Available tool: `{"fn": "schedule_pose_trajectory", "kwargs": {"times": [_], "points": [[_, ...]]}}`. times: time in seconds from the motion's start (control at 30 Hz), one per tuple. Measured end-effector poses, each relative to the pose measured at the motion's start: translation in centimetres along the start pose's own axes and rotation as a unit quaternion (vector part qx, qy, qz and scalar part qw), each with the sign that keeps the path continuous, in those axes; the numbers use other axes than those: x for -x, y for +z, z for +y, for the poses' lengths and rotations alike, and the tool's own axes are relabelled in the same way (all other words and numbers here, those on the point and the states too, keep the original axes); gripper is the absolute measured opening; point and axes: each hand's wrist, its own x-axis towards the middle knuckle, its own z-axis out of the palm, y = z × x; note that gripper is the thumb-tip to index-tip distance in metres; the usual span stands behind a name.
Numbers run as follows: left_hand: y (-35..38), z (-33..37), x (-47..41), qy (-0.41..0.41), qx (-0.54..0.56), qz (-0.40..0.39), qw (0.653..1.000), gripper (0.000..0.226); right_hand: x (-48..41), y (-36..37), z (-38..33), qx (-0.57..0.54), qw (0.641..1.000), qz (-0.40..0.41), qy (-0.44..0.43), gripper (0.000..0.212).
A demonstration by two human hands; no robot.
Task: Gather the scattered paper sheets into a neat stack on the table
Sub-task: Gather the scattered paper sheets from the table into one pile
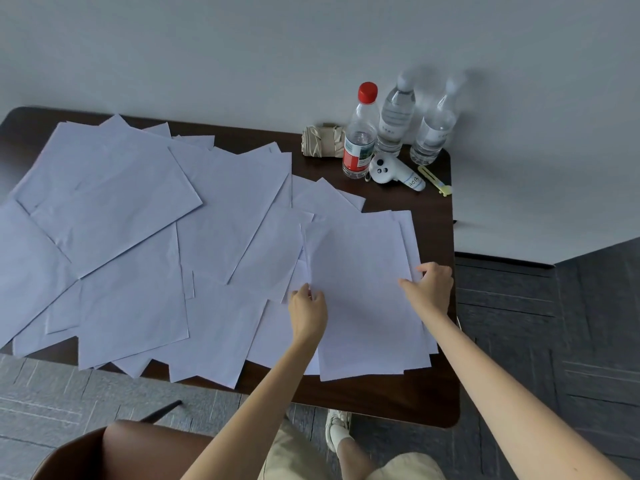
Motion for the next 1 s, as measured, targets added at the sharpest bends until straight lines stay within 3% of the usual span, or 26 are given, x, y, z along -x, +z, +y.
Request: {"fn": "schedule_pose_trajectory", "kwargs": {"times": [0.03, 0.17, 0.3, 0.43, 0.53, 0.67, 0.8, 1.0], "points": [[0.3, 0.0, 0.1, 0.001, -0.002, -0.008, 1.000, 0.016, -0.1, -0.2, -0.2, -0.030, 0.999, -0.005, 0.020, 0.042], [0.7, 0.5, 0.8, 0.007, -0.023, -0.049, 0.998, 0.041, -0.8, -1.0, -0.3, -0.102, 0.990, -0.049, 0.087, 0.049], [1.0, 0.5, 1.0, 0.036, -0.039, -0.105, 0.993, 0.032, -0.9, -1.1, 0.3, -0.162, 0.973, -0.102, 0.132, 0.040], [0.7, 0.3, 1.2, 0.038, -0.027, -0.110, 0.993, 0.037, 0.7, -1.2, 0.4, -0.164, 0.980, -0.095, 0.057, 0.006], [-0.2, 0.0, 1.1, 0.033, -0.004, -0.074, 0.997, 0.046, 1.3, -1.3, 1.1, -0.223, 0.969, -0.105, 0.017, 0.033], [-1.7, -0.5, 0.8, 0.064, 0.058, -0.019, 0.996, 0.059, 1.5, -1.8, 1.7, -0.290, 0.949, -0.121, 0.017, 0.025], [-3.3, 0.3, 0.7, 0.056, 0.161, -0.062, 0.983, 0.072, 2.0, -2.7, 1.0, -0.344, 0.926, -0.151, 0.031, 0.009], [-6.2, 0.5, -0.2, 0.073, 0.172, -0.119, 0.975, 0.080, 2.5, -3.7, -1.4, -0.399, 0.904, -0.147, 0.041, 0.021]]}}
